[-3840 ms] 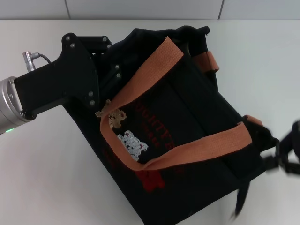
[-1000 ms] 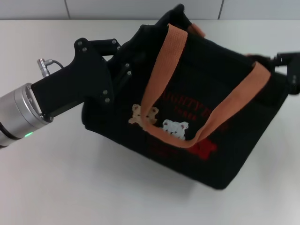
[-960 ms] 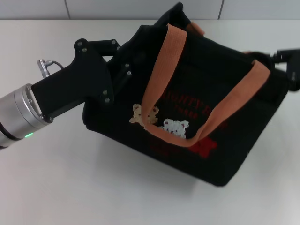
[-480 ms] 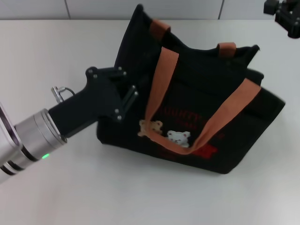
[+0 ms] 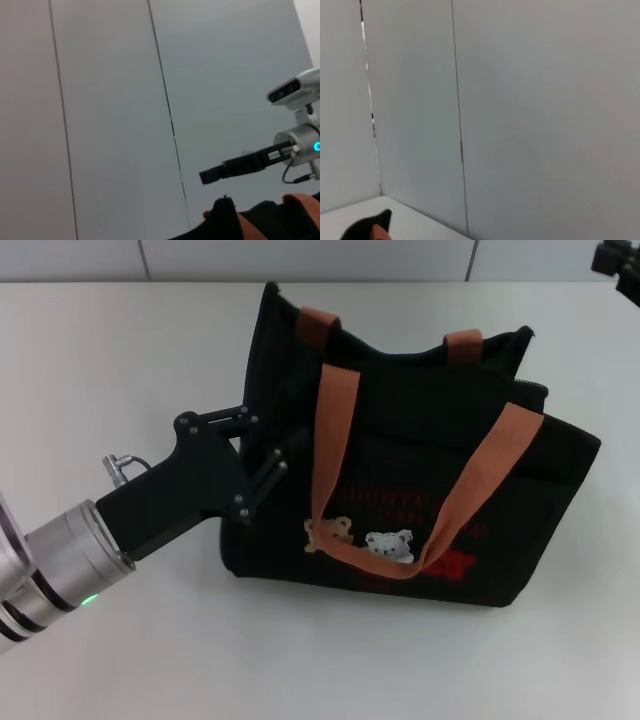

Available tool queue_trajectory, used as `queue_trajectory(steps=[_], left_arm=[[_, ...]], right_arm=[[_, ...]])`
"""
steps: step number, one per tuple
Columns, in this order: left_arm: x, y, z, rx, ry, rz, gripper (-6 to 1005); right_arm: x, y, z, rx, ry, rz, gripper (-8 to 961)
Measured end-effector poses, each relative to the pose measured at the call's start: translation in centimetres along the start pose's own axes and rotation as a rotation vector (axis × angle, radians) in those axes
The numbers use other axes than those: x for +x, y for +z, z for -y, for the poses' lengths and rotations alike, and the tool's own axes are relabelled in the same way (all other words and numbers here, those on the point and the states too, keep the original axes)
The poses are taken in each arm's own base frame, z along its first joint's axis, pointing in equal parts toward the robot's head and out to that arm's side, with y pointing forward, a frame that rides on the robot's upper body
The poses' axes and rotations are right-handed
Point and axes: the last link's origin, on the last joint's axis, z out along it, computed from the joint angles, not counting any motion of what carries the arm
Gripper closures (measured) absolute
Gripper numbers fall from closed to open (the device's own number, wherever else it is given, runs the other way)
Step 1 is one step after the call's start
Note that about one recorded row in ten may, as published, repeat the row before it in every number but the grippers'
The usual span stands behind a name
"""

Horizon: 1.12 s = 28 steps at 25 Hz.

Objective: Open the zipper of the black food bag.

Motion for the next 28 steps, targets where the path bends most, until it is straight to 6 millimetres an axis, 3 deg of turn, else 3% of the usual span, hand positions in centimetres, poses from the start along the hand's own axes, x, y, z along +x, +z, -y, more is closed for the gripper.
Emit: queue_trajectory(steps=[3,8,13,18,22,28], left_arm=[[-0.1,-0.1,0.1,-0.005,-0.049,0.011,834],[0.9,-1.6,0.0,0.004,-0.052,-0.048,681],[2.1,-3.4,0.1,0.038,-0.021,-0.126,414],[3.6,-4.7,-0.1,0.029,-0.011,-0.210,209],[4.1,-5.3,-0.2,-0.034,-0.029,-0.206,194],[3.5,-5.6,-1.5,-0.320,-0.096,-0.050,171]], right_arm=[[0.8,-1.4,-0.6,-0.008,0.039,0.043,926],[1.8,-3.5,-2.3,-0.053,0.046,0.157,769],[2.9,-4.8,-4.0,-0.095,0.049,0.253,566],[4.0,-5.6,-5.8,-0.164,0.017,0.283,451],[4.9,-6.0,-7.8,-0.262,-0.019,0.282,360],[7.7,-6.0,-11.5,-0.528,-0.025,0.132,286]])
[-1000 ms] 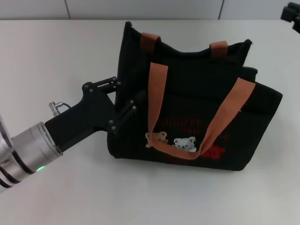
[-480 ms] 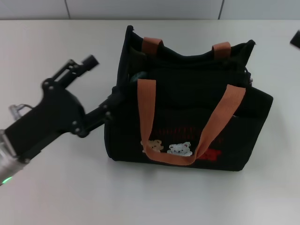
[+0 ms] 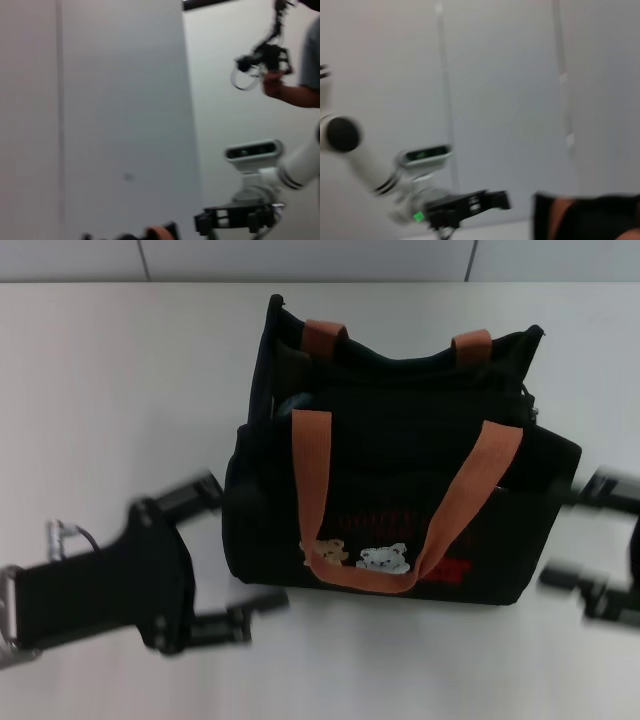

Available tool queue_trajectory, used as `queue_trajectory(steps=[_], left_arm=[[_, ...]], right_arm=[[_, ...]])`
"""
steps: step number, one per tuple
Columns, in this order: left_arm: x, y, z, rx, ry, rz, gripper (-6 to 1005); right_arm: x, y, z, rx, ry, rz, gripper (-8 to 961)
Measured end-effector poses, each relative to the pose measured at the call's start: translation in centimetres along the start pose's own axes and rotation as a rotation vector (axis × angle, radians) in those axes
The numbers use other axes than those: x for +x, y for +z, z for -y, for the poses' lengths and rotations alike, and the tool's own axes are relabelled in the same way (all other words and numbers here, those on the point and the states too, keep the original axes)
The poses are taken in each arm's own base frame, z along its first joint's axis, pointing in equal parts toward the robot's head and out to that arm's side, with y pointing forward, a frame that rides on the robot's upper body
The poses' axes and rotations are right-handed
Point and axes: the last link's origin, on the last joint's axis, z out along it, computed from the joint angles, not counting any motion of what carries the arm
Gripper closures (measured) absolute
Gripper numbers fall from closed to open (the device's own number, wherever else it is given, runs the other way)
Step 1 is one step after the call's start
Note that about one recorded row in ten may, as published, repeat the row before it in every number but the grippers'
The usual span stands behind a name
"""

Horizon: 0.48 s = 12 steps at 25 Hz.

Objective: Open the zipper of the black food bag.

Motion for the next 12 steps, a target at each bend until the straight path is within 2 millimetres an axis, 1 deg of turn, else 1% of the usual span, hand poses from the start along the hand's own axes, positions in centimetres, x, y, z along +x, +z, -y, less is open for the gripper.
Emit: queue_trajectory(steps=[1,2,3,5,12], left_arm=[[0.0,0.0,0.0,0.000,0.000,0.000,167],[-0.3,0.2,-0.3,-0.064,-0.030,0.036,163],[-0.4,0.2,-0.3,-0.082,-0.039,0.047,167],[-0.5,0.3,-0.4,-0.104,-0.051,0.065,171],[-0.7,0.1,0.0,-0.061,-0.047,0.079,170]], right_arm=[[0.0,0.0,0.0,0.000,0.000,0.000,286],[0.7,0.5,-0.4,-0.040,0.029,-0.031,286],[0.7,0.5,-0.4,-0.040,0.029,-0.031,286],[1.4,0.9,-0.4,-0.051,0.060,-0.054,286],[1.8,1.2,-0.4,-0.063,0.079,-0.069,286]])
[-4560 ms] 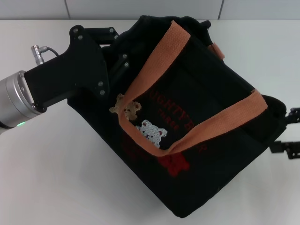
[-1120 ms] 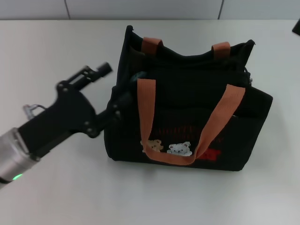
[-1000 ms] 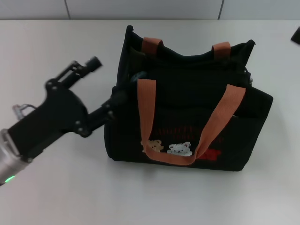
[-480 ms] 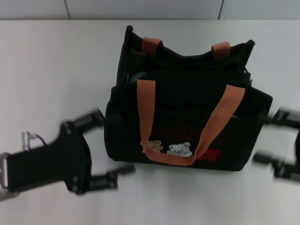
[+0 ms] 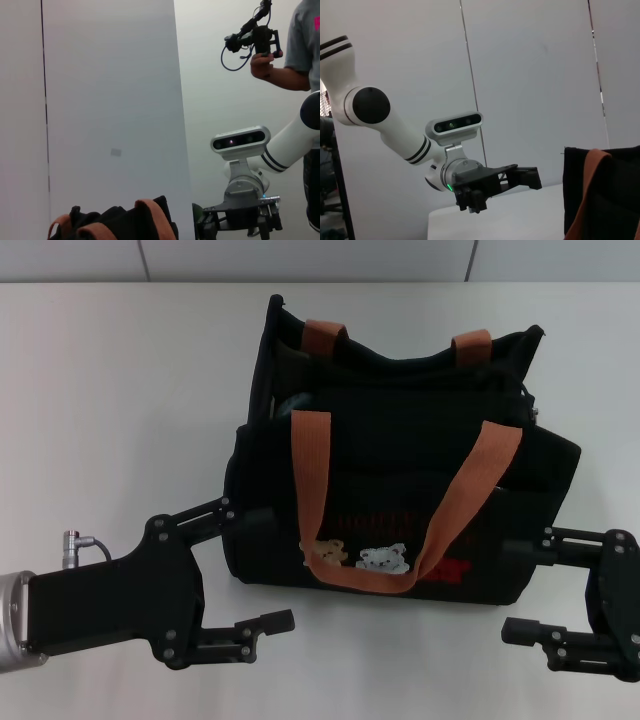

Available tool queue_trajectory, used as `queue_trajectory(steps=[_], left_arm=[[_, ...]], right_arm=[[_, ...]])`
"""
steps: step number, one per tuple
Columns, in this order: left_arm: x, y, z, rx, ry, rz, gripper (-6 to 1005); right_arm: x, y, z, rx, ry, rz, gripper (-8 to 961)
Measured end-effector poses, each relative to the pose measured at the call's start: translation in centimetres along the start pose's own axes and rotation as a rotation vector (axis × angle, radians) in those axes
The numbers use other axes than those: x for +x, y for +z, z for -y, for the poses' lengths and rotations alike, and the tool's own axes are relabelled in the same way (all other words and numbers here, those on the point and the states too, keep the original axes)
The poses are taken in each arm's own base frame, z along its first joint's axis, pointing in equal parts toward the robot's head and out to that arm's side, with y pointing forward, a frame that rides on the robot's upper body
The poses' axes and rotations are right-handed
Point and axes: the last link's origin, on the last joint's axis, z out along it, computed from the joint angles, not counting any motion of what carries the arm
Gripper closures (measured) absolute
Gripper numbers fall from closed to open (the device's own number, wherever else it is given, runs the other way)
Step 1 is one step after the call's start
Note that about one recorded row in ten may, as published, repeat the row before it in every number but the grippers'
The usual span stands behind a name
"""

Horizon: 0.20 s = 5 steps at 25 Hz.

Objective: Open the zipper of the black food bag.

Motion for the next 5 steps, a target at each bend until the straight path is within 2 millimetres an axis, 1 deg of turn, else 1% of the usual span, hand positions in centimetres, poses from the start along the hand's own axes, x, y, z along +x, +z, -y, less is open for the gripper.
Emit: queue_trajectory(steps=[5], left_arm=[[-0.02,-0.04,-0.02,0.000,-0.002,0.002,170]], right_arm=[[0.04,0.01,-0.02,-0.001,0.002,-0.002,286]])
